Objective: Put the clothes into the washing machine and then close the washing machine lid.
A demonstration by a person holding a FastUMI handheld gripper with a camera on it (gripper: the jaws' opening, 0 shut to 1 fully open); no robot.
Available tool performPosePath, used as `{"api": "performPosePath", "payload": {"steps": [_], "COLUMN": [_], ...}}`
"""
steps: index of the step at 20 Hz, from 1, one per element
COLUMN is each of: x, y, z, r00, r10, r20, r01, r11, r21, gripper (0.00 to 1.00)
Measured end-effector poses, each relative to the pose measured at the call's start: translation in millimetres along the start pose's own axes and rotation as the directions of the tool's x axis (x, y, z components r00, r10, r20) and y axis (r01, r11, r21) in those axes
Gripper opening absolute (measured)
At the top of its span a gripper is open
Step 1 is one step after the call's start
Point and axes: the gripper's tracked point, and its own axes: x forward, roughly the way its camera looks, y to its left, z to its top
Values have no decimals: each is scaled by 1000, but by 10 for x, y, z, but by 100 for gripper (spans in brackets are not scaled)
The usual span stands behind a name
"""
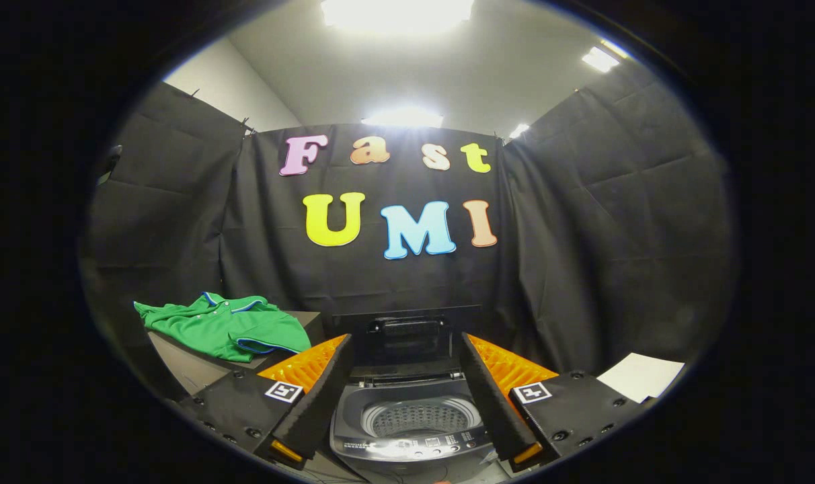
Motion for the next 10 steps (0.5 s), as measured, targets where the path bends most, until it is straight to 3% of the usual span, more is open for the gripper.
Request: {"api": "performPosePath", "payload": {"steps": [10], "x": [78], "y": [137], "z": [39], "r00": [999], "r10": [38], "r20": [-21], "r01": [-37], "r11": [999], "r21": [15], "gripper": [97]}}
